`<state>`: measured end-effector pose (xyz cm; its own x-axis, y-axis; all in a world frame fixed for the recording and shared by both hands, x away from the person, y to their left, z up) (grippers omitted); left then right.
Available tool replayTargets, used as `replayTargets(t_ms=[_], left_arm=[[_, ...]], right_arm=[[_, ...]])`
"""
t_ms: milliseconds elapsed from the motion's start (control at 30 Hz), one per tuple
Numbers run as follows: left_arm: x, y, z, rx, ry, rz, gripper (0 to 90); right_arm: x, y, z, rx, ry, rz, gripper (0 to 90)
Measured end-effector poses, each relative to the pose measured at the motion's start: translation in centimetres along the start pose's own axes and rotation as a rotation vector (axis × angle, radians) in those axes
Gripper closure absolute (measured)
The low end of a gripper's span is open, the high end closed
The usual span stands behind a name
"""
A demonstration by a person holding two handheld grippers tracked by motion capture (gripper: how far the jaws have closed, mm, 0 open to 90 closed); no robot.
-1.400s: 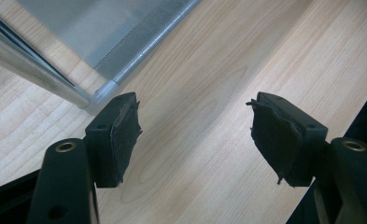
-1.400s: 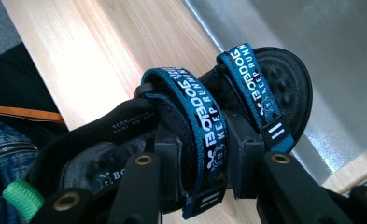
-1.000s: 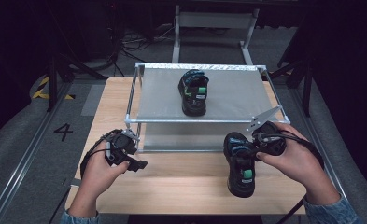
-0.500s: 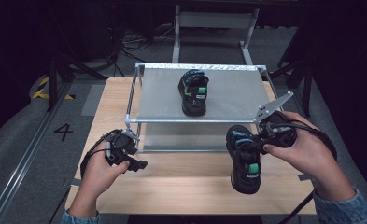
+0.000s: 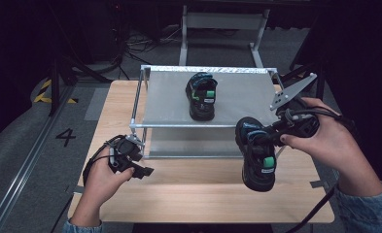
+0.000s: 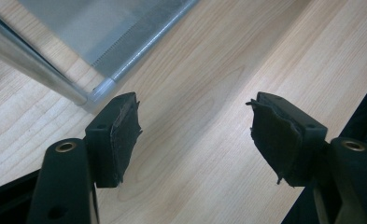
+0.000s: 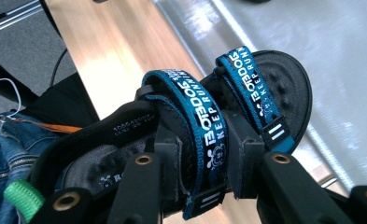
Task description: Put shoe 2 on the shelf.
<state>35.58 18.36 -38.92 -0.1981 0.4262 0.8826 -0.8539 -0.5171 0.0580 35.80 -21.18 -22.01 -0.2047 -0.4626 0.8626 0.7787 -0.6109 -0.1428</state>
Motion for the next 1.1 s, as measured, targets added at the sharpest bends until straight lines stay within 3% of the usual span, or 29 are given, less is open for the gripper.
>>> replayTargets(t_ms=[367,733,1100], left_arm=[[-0.2,0.3,-0.7,-0.003,-0.014,0.005,32.6],[0.0,0.5,-1.3,-0.012,0.003,0.025,27.0],[0.1,0.4,-1.5,-0.024,0.015,0.011,21.6]], right_arm=[[0.8,2.2,2.7,0.01,0.019,-0.028,69.4],[0.2,4.7,6.0,0.023,0.05,-0.059,69.5],[-0.9,6.9,9.4,0.008,0.061,-0.094,69.5]])
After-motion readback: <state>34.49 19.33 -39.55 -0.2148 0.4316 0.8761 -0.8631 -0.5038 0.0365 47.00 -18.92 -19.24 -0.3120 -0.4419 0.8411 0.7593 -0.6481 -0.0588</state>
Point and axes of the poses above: each handheld gripper's, and its own axes: x roughly backward along the jaws, z roughly out of its top, y roughly to its right, the point moved 2 cm from there along -x, roughly forward along the jaws, and after that the axes turned 11 degrees about -x, right-handed, at the moved point
